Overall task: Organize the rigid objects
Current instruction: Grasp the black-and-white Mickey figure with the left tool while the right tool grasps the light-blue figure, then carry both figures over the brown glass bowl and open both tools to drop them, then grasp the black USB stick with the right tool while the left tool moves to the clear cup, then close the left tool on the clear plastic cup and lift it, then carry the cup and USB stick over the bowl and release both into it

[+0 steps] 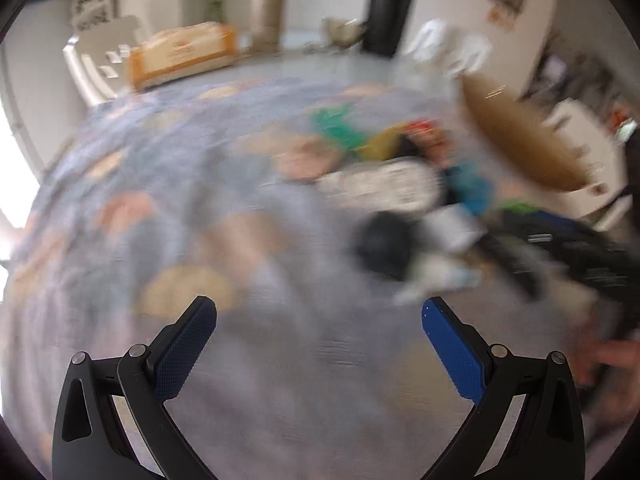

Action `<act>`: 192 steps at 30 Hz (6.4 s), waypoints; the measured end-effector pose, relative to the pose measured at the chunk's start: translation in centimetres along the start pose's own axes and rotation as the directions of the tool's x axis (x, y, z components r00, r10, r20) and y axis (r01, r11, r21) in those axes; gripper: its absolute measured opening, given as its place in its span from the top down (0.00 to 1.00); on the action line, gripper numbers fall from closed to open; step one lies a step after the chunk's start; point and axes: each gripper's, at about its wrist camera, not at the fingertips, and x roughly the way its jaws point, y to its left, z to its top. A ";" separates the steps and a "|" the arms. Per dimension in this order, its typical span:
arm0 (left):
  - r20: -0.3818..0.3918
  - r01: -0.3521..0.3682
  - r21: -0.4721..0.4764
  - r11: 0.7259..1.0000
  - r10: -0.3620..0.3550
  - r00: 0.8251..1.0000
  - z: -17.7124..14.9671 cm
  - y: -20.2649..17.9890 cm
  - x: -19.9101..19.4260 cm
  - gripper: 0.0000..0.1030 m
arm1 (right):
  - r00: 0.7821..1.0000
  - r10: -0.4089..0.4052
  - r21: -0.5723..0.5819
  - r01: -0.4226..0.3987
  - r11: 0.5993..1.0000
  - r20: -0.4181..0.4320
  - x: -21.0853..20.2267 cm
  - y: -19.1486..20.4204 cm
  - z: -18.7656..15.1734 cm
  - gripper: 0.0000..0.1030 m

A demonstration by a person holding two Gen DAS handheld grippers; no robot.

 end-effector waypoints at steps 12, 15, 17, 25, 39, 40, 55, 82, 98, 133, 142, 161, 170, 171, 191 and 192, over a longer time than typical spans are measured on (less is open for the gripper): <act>-0.023 -0.036 0.111 0.993 0.039 0.999 1.7 -3.3 2.4 0.00 | 0.999 0.033 -0.169 -0.032 0.985 0.001 1.6 2.8 3.5 0.27; -0.029 -0.014 0.088 0.996 0.017 0.999 1.6 -2.8 2.9 0.00 | 0.995 0.071 -0.128 -0.078 0.989 -0.064 3.7 2.1 3.7 0.45; -0.035 -0.028 0.103 0.994 0.032 0.999 1.4 -2.9 3.5 0.00 | 0.996 0.078 -0.139 -0.083 0.987 -0.038 3.7 2.1 3.1 0.50; 0.006 -0.036 0.120 0.992 0.035 0.999 1.5 -3.5 2.5 0.30 | 0.983 0.178 -0.088 -0.174 0.981 0.034 2.1 1.4 3.2 0.63; 0.129 -0.005 -0.007 1.000 0.006 0.992 4.8 -1.4 -2.8 0.31 | 0.940 0.283 0.019 -0.292 0.956 0.191 -6.7 -0.3 6.7 0.63; 0.146 -0.014 0.014 1.000 0.012 0.989 5.7 -2.1 -3.3 0.31 | 0.938 0.292 0.042 -0.304 0.952 0.189 -7.4 -0.7 7.3 0.63; 0.186 0.140 0.301 0.943 -0.202 0.962 16.4 -17.5 3.3 0.31 | 0.983 0.046 0.419 -0.118 0.900 0.177 -5.3 -12.9 11.7 0.63; 0.206 0.146 0.249 0.957 -0.200 0.958 16.5 -14.0 0.6 0.00 | 0.980 0.065 0.447 -0.144 0.883 0.187 -6.9 -11.4 11.3 0.00; 0.176 -0.092 0.000 0.996 0.090 0.980 12.2 1.7 -1.6 0.00 | 0.996 0.076 0.149 -0.083 0.985 0.049 -5.9 -0.3 5.8 0.00; 0.001 -0.146 -0.075 0.986 0.147 0.989 9.3 6.3 7.1 0.00 | 0.997 0.011 -0.208 -0.027 0.978 -0.078 -0.5 3.8 -2.3 0.77; -0.001 -0.144 -0.077 0.987 0.144 0.990 9.3 6.3 7.1 0.00 | 1.000 0.002 -0.250 0.002 0.968 0.016 -2.1 4.8 -2.5 0.77; 0.121 -0.110 -0.148 0.983 0.128 0.984 9.0 7.4 4.6 0.65 | 0.984 0.096 -0.238 -0.057 0.970 0.152 -4.9 4.3 -2.8 0.77; 0.325 -0.055 -0.054 0.997 0.070 0.943 8.2 5.4 1.0 0.65 | 0.960 0.138 -0.252 -0.075 0.965 0.242 -6.8 4.2 -3.3 0.77; 0.341 -0.053 -0.042 0.998 0.064 0.938 8.1 5.2 0.8 0.65 | 0.959 0.137 -0.250 -0.072 0.965 0.250 -6.9 4.2 -3.4 0.77; 0.324 0.021 -0.054 0.998 -0.003 0.946 11.8 -0.8 1.2 0.65 | 0.940 0.186 0.125 -0.229 0.965 0.286 -9.9 -3.9 4.1 0.77; 0.328 0.044 -0.043 0.998 -0.027 0.944 12.5 -2.0 1.4 0.65 | 0.940 0.176 0.141 -0.224 0.964 0.292 -9.9 -4.5 4.8 0.77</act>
